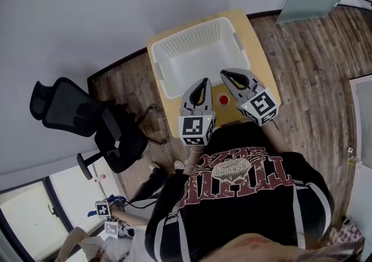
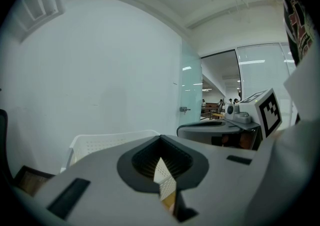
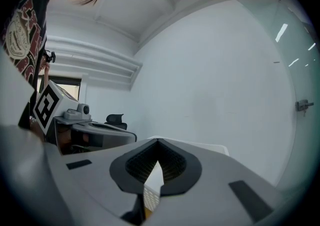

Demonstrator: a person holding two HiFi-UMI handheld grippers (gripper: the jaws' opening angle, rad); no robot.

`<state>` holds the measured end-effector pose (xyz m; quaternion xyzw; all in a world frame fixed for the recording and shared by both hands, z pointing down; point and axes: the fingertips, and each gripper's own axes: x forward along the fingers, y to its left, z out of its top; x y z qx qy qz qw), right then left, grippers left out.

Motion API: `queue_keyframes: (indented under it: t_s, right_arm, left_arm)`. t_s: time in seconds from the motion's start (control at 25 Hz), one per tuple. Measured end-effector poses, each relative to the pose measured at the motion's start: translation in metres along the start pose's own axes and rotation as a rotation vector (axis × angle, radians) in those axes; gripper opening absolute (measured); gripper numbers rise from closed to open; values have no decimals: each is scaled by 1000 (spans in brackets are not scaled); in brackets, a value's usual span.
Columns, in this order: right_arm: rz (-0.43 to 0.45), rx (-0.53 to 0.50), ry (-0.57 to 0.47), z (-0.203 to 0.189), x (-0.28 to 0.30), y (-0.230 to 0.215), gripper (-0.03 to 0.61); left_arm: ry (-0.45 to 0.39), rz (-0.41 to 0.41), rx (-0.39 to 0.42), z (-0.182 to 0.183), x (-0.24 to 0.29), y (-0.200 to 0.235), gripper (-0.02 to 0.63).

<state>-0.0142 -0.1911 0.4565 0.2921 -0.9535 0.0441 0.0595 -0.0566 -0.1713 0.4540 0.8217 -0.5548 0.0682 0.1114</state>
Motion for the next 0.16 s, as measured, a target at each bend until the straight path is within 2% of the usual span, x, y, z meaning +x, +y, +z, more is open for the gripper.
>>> queue_keyframes:
  t_s: [0.16]
  right_arm:
    - [13, -2, 7, -2, 0, 2, 17]
  left_arm:
    - [2, 3, -2, -1, 0, 0, 31]
